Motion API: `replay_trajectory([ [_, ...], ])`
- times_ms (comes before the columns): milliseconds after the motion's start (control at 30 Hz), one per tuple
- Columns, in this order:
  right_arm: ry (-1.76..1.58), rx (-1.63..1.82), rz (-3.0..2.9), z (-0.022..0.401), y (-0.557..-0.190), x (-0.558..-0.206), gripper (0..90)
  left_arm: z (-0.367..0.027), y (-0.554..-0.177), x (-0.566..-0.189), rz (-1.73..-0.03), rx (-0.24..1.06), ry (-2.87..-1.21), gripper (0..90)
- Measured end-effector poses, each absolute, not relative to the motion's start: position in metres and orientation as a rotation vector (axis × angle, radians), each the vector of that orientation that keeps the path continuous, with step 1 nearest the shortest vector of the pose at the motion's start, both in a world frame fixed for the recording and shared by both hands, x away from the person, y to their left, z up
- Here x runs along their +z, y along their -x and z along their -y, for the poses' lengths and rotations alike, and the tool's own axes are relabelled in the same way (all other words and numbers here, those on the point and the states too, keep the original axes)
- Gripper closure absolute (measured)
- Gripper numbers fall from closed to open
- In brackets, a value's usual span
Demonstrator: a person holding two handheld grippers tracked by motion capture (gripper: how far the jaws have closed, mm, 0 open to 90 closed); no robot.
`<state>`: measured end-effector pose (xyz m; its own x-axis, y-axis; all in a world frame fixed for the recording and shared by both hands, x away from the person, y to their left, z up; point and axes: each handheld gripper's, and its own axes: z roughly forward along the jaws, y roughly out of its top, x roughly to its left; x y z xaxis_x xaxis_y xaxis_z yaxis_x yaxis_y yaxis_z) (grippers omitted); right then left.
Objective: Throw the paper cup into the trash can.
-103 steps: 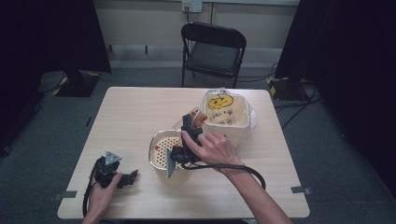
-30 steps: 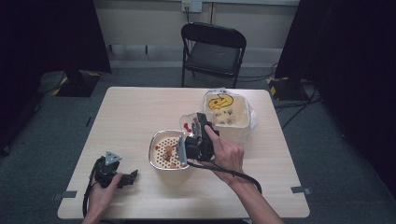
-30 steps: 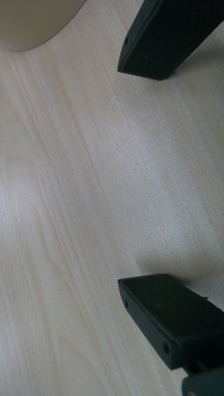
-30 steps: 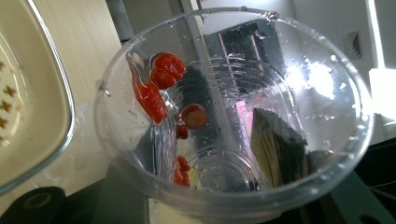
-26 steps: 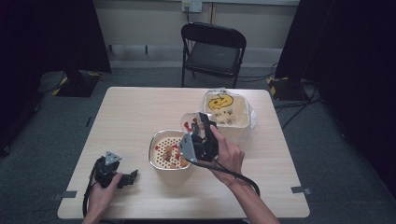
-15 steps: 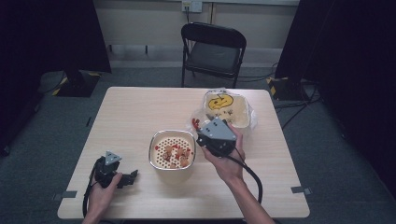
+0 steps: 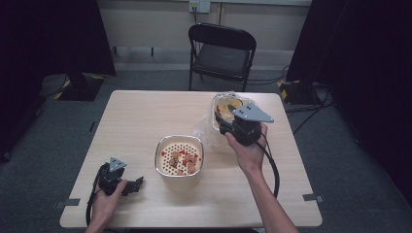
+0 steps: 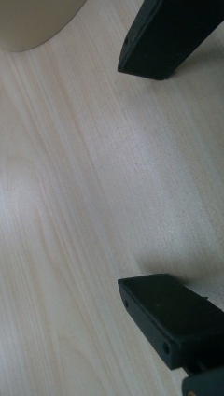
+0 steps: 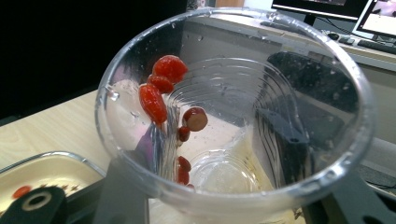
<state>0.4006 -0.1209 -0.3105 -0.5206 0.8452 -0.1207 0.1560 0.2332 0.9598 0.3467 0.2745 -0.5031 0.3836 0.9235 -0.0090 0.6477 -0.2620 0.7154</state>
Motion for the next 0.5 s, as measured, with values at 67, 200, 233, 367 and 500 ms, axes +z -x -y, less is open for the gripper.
replay_trajectory([
  [67,-0.936,1.322,-1.844,0.125,-0.408,-0.308,50.8,-0.275,-0.347,-0.503,-1.345,0.557,-2.008,0.0],
  [200,-0.971,1.311,-1.841,0.134,-0.422,-0.307,50.7,-0.275,-0.347,-0.503,-1.345,0.557,-2.007,0.0],
  [233,-0.981,1.304,-1.839,0.135,-0.426,-0.307,50.7,-0.275,-0.347,-0.503,-1.345,0.557,-2.008,0.0],
  [367,-1.021,1.305,-1.847,0.140,-0.440,-0.312,50.2,-0.275,-0.347,-0.503,-1.345,0.557,-2.008,0.0],
  [500,-1.040,1.290,-1.858,0.143,-0.453,-0.315,48.9,-0.275,-0.347,-0.503,-1.345,0.557,-2.008,0.0],
])
